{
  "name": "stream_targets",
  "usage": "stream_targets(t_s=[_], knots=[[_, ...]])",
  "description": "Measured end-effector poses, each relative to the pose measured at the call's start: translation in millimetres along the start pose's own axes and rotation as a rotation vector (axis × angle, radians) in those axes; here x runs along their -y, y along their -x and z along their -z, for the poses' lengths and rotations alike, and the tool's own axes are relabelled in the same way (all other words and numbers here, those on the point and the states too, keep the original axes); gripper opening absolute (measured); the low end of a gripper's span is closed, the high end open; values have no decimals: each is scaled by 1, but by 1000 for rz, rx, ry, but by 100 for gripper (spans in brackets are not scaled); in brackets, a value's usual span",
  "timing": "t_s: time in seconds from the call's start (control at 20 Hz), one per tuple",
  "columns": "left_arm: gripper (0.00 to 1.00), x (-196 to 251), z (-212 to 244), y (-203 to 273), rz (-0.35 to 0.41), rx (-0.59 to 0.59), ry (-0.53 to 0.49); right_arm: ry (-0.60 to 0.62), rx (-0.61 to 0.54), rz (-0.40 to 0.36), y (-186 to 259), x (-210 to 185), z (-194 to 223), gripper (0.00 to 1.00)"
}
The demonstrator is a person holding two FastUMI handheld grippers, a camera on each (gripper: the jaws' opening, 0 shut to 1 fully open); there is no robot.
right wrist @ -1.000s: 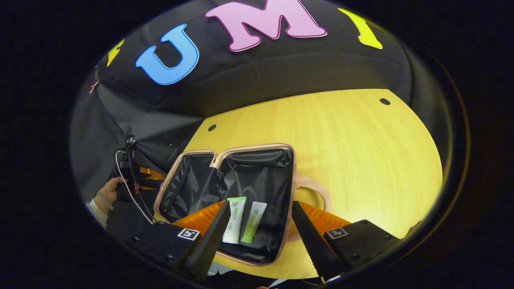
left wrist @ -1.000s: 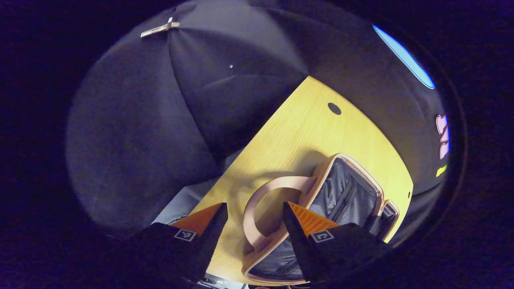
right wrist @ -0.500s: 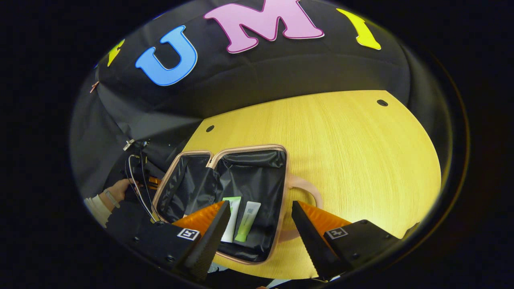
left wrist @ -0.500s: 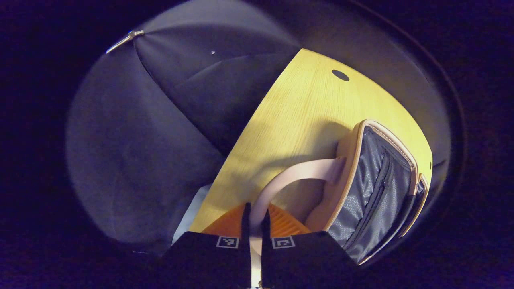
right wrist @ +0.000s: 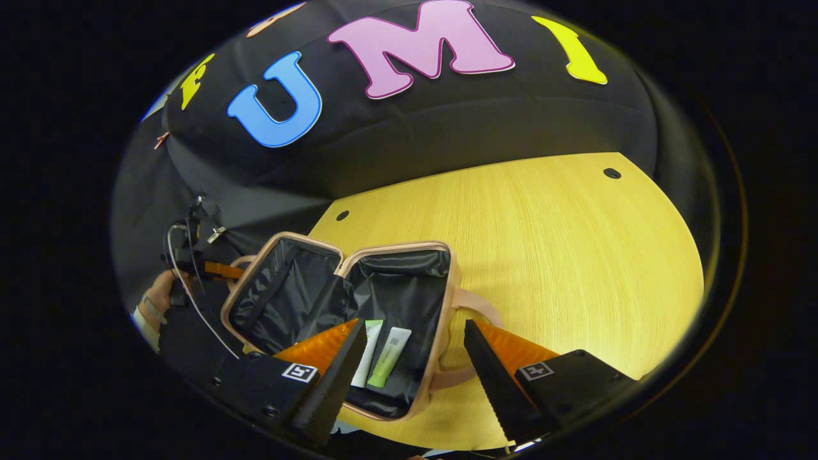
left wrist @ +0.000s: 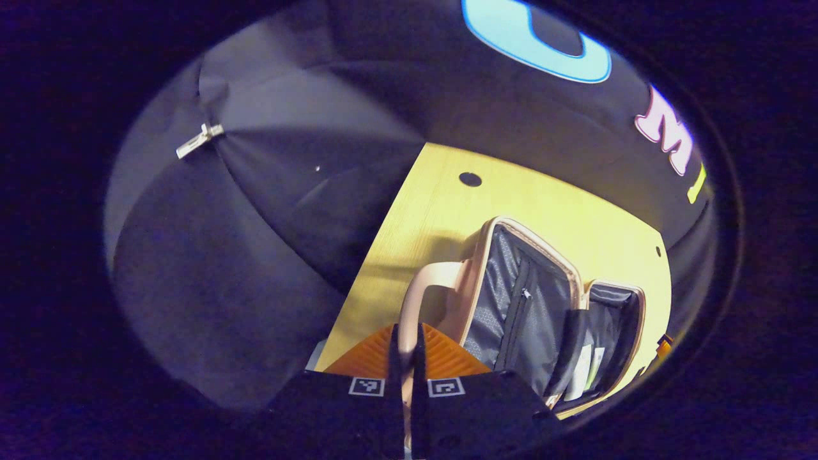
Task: First open the suitcase, pack the skin care products into it, and then close the suitcase.
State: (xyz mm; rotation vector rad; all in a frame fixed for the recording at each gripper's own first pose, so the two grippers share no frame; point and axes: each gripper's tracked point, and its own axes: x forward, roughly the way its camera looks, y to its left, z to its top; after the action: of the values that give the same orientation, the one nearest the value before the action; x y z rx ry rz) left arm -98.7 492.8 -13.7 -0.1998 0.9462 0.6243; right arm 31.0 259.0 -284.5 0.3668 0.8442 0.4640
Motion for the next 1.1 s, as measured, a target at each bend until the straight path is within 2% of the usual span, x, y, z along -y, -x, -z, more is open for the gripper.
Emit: stream_targets(t_s=[0.1, 0.15, 0.3, 0.4, 0.55, 0.65, 0.85, 0.95, 1.1], knots=[[10, 25, -23, 43, 47, 64, -23, 3, 13, -15, 10, 8, -4, 98], [10, 43, -34, 64, 94, 100, -19, 5, 19, -24, 14, 11, -5, 98], [8, 127, -62, 138, 286, 261, -36, 16, 32, -44, 32, 33, -10, 97], [8, 197, -51, 169, 411, 300, -90, 18, 47, -51, 47, 46, -14, 97], [9, 295, -23, 188, 536, 276, -180, 28, 72, -46, 72, 72, -18, 97], [9, 354, -4, 178, 585, 225, -221, 23, 83, -36, 88, 90, -18, 97], [9, 434, 51, 105, 573, 138, -350, -5, 101, -8, 126, 126, -10, 97], [10, 460, 78, 69, 568, 45, -349, -7, 105, 8, 147, 143, -4, 97], [10, 466, 109, 20, 526, -114, -264, -3, 97, 50, 173, 171, 16, 98]])
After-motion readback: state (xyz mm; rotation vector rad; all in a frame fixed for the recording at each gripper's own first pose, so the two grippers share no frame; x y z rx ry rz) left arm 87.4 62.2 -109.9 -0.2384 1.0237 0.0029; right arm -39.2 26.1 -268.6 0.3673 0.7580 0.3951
